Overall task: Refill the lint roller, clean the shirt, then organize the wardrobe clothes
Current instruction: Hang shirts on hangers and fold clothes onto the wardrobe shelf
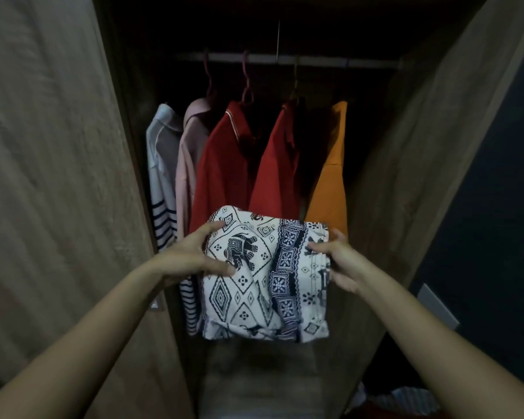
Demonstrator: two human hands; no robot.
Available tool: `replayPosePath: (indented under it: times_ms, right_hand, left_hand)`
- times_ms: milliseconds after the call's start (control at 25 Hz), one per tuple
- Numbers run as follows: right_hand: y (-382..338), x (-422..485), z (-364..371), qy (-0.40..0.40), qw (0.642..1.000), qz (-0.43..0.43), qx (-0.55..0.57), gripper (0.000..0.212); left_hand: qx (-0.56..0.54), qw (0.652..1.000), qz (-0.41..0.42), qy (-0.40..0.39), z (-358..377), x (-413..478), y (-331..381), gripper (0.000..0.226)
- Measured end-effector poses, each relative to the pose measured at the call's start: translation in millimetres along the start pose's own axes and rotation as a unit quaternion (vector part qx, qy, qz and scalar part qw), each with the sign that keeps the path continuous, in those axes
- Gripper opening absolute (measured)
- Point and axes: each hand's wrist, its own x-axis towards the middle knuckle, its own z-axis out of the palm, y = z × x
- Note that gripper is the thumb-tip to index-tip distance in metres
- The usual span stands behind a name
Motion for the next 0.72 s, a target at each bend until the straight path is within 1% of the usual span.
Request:
replayPosePath:
  times_ms: [40,80,120,160,200,240,280,320,360,400,440,480,520,560,600,640,680,720]
  right_hand:
    - [-2.6,-2.0,1.9,0.008,1.0,-0.013,-0.02,0.082]
    - [-5.1,-3.9,3.1,0.008,0.999,-0.025,-0.045,0.078]
    - [-7.1,-4.9,3.8,0.0,0.997,-0.037,-0.072,0.071]
    - [-9.5,-7.7,4.7,-0.013,0.993,-0.049,-0.108,0.061]
    - [-10.2,-6.9,2.9,-0.027,0.988,-0.058,-0.142,0.052]
    - [-10.4,-5.8,1.8,-0.037,0.984,-0.064,-0.163,0.048]
    - [-10.7,-5.8,1.4,-0.04,0.983,-0.063,-0.167,0.045]
    - [-11.6,-7.4,1.9,-0.044,0.985,-0.064,-0.157,0.043]
    - [-13.2,-8.8,2.3,-0.052,0.986,-0.067,-0.145,0.041]
    - [-14.9,-9.9,2.6,-0.061,0.986,-0.071,-0.139,0.04]
    - [-16.6,-10.3,2.6,-0.069,0.984,-0.076,-0.144,0.039]
    - [-17.8,-10.8,1.0,-0.076,0.982,-0.077,-0.157,0.039]
    - [-18.3,-12.4,-1.2,-0.079,0.978,-0.074,-0.179,0.038]
    - [-18.0,-14.8,-4.0,-0.086,0.974,-0.063,-0.198,0.035]
    - [-15.5,-13.2,-10.4,-0.094,0.97,-0.051,-0.22,0.032]
    - [-12.4,-12.4,-16.1,-0.109,0.963,-0.036,-0.243,0.035]
    - [-7.6,-11.4,-21.2,-0.12,0.95,-0.021,-0.288,0.046]
    - [-2.1,-10.6,-24.6,-0.13,0.925,-0.014,-0.357,0.062]
  left_hand:
    - [0.127,0.992,0.01,0.009,1.6,-0.6,-1.1,0.111]
    - [0.248,0.969,0.005,0.008,3.3,-2.3,-0.2,0.123]
    - [0.34,0.94,-0.01,-0.003,7.4,-4.7,2.7,0.131]
    - [0.398,0.916,-0.031,-0.023,11.6,-5.9,3.6,0.135]
    - [0.433,0.899,-0.045,-0.042,15.7,-6.9,4.0,0.136]
    - [0.456,0.887,-0.057,-0.052,19.9,-7.3,3.5,0.135]
    - [0.477,0.876,-0.062,-0.042,22.9,-6.0,0.8,0.131]
    - [0.499,0.865,-0.058,-0.012,25.6,-3.2,-3.2,0.122]
    - [0.515,0.855,-0.036,0.042,27.8,0.1,-6.2,0.102]
    - [0.533,0.84,-0.006,0.098,29.2,1.7,-7.3,0.074]
    - [0.558,0.817,0.021,0.146,29.7,1.8,-7.2,0.05]
    - [0.588,0.786,0.057,0.181,28.2,2.4,-6.7,0.035]
    - [0.62,0.751,0.107,0.199,26.0,2.6,-4.3,0.029]
    - [0.637,0.729,0.154,0.198,23.8,1.2,0.7,0.028]
    - [0.644,0.723,0.183,0.171,20.7,-0.3,8.1,0.026]
    - [0.634,0.74,0.182,0.13,17.2,-2.2,18.2,0.024]
    - [0.613,0.765,0.164,0.105,13.6,-3.0,28.1,0.023]
    - [0.599,0.783,0.139,0.094,12.5,-4.0,37.3,0.023]
